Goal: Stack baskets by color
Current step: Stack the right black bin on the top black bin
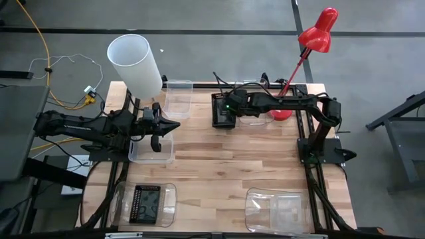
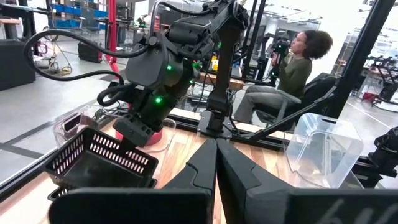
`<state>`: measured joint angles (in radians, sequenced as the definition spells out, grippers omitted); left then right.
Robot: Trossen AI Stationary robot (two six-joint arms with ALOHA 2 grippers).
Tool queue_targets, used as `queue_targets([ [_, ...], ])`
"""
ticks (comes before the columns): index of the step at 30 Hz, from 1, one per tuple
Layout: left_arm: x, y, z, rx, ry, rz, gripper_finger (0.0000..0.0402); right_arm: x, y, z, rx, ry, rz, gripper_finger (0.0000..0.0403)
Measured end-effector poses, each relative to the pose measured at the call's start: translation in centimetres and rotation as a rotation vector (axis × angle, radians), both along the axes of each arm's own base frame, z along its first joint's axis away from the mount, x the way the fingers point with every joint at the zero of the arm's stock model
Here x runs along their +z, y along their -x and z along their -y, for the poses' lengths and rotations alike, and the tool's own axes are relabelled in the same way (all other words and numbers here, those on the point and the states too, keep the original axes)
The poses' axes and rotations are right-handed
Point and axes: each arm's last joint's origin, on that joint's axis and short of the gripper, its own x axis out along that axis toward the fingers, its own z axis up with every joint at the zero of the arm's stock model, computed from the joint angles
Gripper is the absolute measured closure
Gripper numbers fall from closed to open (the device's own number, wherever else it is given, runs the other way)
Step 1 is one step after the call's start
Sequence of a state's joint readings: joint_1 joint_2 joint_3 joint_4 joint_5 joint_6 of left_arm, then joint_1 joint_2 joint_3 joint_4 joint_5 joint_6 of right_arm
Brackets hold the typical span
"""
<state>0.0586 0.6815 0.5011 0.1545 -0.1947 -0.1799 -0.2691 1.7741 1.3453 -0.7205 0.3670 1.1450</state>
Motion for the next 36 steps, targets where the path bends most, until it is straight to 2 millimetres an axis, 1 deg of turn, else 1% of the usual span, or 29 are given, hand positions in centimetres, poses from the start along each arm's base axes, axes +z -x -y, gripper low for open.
queue_targets([
  [6, 0.0, 0.0, 0.0, 0.001, 0.000, 0.000, 0.0401, 0.0, 0.0, 0.2, -0.003, -0.008, 0.004, 0.0403],
  [10, 0.0, 0.0, 0.0, 0.002, 0.000, 0.001, 0.0401, -1.0, -0.4, 0.3, 0.005, -0.038, -0.005, 0.0403],
  [13, 0.0, 0.0, 0.0, 0.003, 0.000, 0.002, 0.0401, -1.5, -0.9, 0.4, 0.013, -0.051, 0.021, 0.0403],
  [16, 0.0, 0.0, 0.0, 0.003, 0.001, 0.002, 0.0401, -1.3, -1.3, 0.5, -0.007, -0.038, 0.073, 0.0403],
  [24, 0.0, 0.0, 0.0, 0.003, 0.003, 0.003, 0.0401, -1.3, -1.3, 0.9, 0.000, -0.066, 0.089, 0.0403],
  [30, 0.0, 0.0, 0.0, 0.003, 0.001, 0.003, 0.0401, -1.3, -1.3, 0.8, -0.041, -0.087, 0.106, 0.0402],
  [33, 0.0, 0.0, 0.0, 0.003, 0.001, 0.003, 0.0401, -1.3, -1.3, 0.8, -0.051, -0.094, 0.111, 0.0389],
  [36, 0.0, 0.0, 0.0, 0.003, 0.001, 0.002, 0.0401, -1.3, -1.3, 0.8, -0.051, -0.094, 0.111, 0.0356],
])
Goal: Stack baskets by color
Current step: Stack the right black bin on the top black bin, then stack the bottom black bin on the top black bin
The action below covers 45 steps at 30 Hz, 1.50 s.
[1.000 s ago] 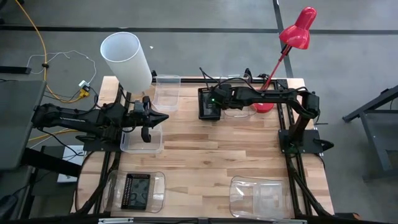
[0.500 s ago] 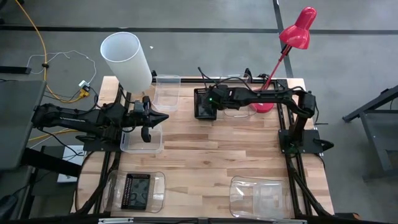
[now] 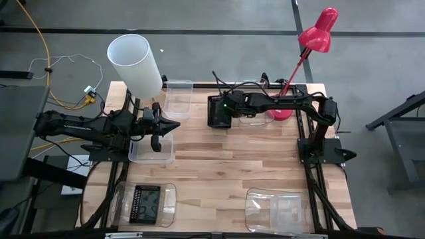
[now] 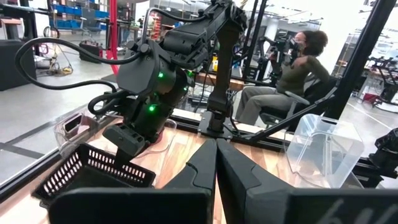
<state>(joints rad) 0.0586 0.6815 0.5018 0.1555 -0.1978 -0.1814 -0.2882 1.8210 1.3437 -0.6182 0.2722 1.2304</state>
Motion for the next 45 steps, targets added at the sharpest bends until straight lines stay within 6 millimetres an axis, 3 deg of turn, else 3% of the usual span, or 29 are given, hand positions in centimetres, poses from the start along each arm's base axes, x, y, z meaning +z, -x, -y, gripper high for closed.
queue_targets([
  [6, 0.0, 0.0, 0.0, 0.000, 0.000, 0.000, 0.0401, 0.1, 0.0, 0.0, 0.007, 0.002, -0.005, 0.0266],
  [12, 0.0, 0.0, 0.0, 0.000, 0.000, 0.000, 0.0401, 2.2, -0.4, 0.2, 0.088, 0.073, -0.050, 0.0203],
  [16, 0.0, 0.0, 0.0, 0.000, 0.002, 0.000, 0.0401, 4.2, -0.7, -0.2, 0.256, 0.141, -0.130, 0.0187],
  [19, 0.0, 0.0, 0.0, 0.000, 0.002, 0.000, 0.0401, 5.3, -0.8, -1.8, 0.503, 0.167, -0.228, 0.0186],
  [23, 0.0, 0.0, 0.0, 0.001, 0.002, -0.001, 0.0401, 5.7, 0.7, -4.4, 0.765, 0.140, -0.351, 0.0187],
  [27, 0.0, 0.0, 0.0, 0.013, 0.000, 0.000, 0.0401, 5.4, 4.4, -6.7, 0.836, 0.130, -0.392, 0.0187],
  [31, 0.0, 0.0, -0.1, 0.020, 0.000, 0.000, 0.0401, 5.6, 8.9, -8.6, 0.783, 0.150, -0.208, 0.0187],
  [35, 0.0, 0.0, -0.1, 0.021, 0.016, 0.005, 0.0401, 6.3, 12.1, -10.4, 0.691, 0.238, 0.131, 0.0187],
  [41, 0.0, 0.0, -0.1, 0.023, 0.023, 0.007, 0.0401, 7.9, 14.0, -11.8, 0.636, 0.500, 0.699, 0.0187],
  [45, 0.0, 0.0, -0.1, 0.023, 0.024, 0.006, 0.0401, 7.8, 14.6, -12.2, 0.702, 0.713, 0.783, 0.0188],
])
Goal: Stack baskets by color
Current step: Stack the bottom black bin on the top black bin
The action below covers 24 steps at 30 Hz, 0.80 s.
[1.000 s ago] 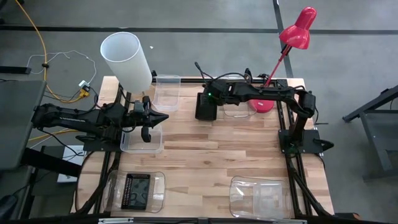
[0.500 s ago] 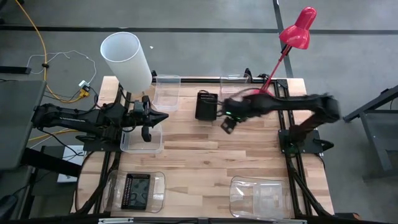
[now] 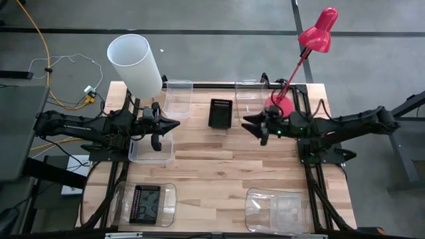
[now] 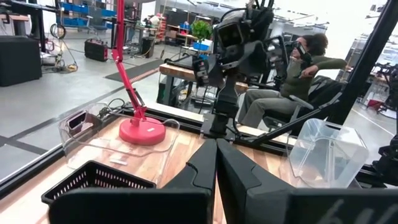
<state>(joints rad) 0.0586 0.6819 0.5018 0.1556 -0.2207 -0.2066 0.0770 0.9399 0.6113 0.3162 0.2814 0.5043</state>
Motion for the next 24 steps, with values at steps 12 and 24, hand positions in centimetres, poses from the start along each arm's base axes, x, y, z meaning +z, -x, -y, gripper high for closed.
queue_targets([
  [12, -0.01, 0.00, 0.00, 0.000, 0.003, 0.000, 0.0401, -0.47, -0.06, -0.37, 0.106, 0.240, -0.066, 0.0269],
  [24, -0.04, -0.02, -0.01, 0.005, 0.000, -0.003, 0.0392, -0.68, -0.08, 0.24, 0.256, 0.182, -0.067, 0.0399],
])
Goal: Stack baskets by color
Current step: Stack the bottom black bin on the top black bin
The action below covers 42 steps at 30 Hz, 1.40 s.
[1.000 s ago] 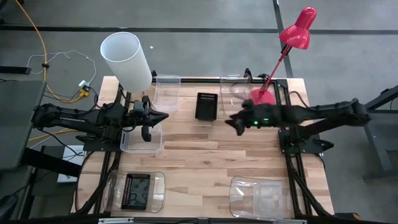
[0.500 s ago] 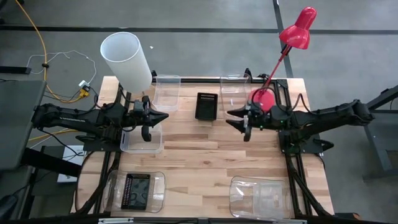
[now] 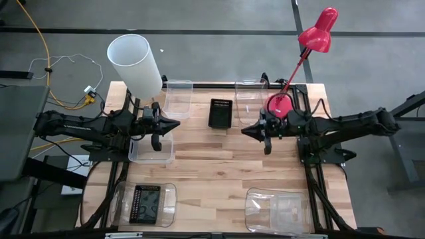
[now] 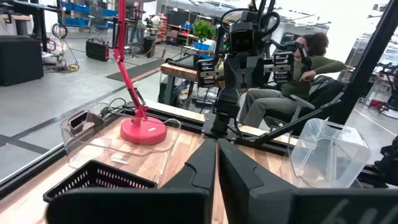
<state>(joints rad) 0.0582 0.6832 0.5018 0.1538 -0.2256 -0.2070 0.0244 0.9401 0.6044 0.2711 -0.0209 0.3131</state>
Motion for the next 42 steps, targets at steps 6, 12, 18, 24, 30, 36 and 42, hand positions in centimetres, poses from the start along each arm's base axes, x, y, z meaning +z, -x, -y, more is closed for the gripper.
queue_targets([
  [6, -0.1, -0.1, 0.1, -0.028, 0.030, 0.003, 0.0324, 0.0, 0.0, 0.1, 0.011, 0.004, 0.002, 0.0402],
  [12, 0.3, -0.2, 0.1, -0.047, 0.117, 0.062, 0.0223, 0.0, 0.0, 0.1, 0.011, -0.001, 0.002, 0.0402],
  [18, 2.4, -0.1, 0.4, -0.144, 0.120, 0.118, 0.0148, 0.0, 0.0, 0.1, 0.000, -0.015, 0.002, 0.0403],
  [24, 7.3, -0.3, 1.6, -0.230, 0.151, -0.035, 0.0138, 0.0, 0.0, 0.1, -0.020, -0.025, 0.002, 0.0403],
  [30, 9.7, -0.5, 4.8, -0.314, 0.367, -0.495, 0.0142, 0.0, 0.0, 0.1, -0.020, -0.026, 0.001, 0.0403],
  [36, 7.5, -0.5, 9.3, -0.231, 0.780, -0.930, 0.0142, 0.0, 0.0, 0.1, -0.020, -0.025, 0.001, 0.0403],
  [42, 3.8, -0.5, 14.4, 0.067, 1.026, -1.140, 0.0142, 0.0, 0.0, 0.1, -0.020, -0.020, -0.001, 0.0403],
])
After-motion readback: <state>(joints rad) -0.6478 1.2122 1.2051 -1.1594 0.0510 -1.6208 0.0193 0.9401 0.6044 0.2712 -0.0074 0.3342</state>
